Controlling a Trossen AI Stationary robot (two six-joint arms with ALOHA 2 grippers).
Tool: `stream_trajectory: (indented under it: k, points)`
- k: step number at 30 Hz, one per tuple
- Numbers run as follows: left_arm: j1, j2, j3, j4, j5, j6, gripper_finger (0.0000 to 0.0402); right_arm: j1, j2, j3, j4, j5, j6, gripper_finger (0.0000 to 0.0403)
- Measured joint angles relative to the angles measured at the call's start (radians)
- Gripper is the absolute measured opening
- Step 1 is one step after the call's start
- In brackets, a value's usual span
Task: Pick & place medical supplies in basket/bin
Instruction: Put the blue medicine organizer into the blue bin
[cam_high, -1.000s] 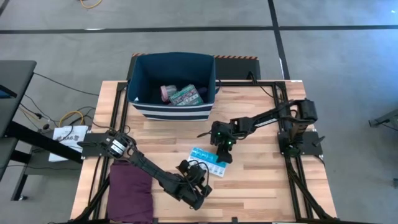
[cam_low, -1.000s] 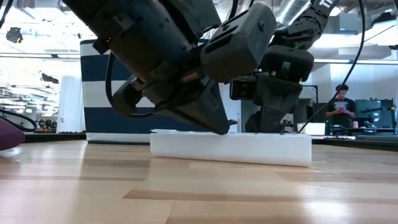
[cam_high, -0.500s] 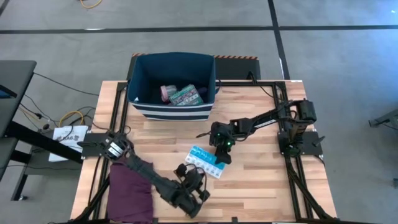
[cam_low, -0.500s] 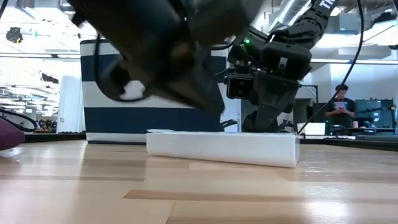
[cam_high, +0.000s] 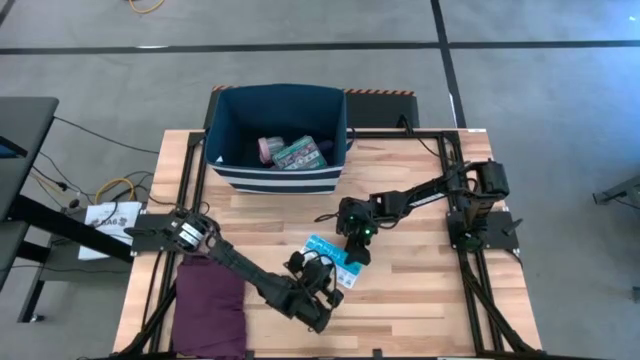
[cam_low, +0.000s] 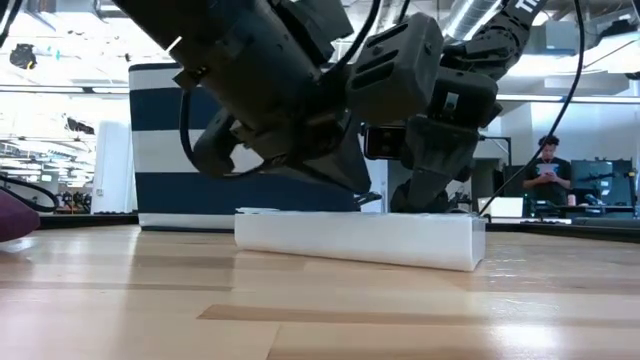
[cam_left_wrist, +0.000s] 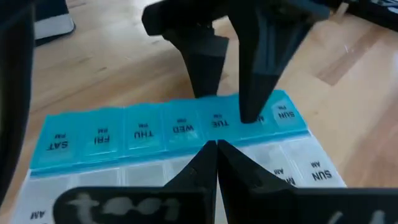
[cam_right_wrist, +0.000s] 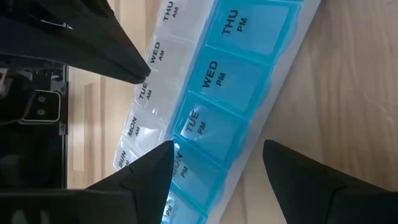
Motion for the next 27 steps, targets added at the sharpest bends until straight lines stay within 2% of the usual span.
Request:
stream_trajectory:
  k: [5, 11, 27]
  points:
    - [0.000, 0.000, -0.001, -0.004, 0.093, 0.001, 0.0000, 0.000, 0.000, 0.000, 0.001, 0.000, -0.002, 0.0240]
    - [-0.015, 0.000, -0.008, -0.003, 0.097, -0.017, 0.0000, 0.014, -0.003, 0.000, -0.004, 0.036, -0.023, 0.0240]
    - [-0.061, -0.004, -0.091, 0.066, 0.050, -0.107, 0.0000, 0.045, -0.003, 0.000, 0.009, 0.042, 0.010, 0.0240]
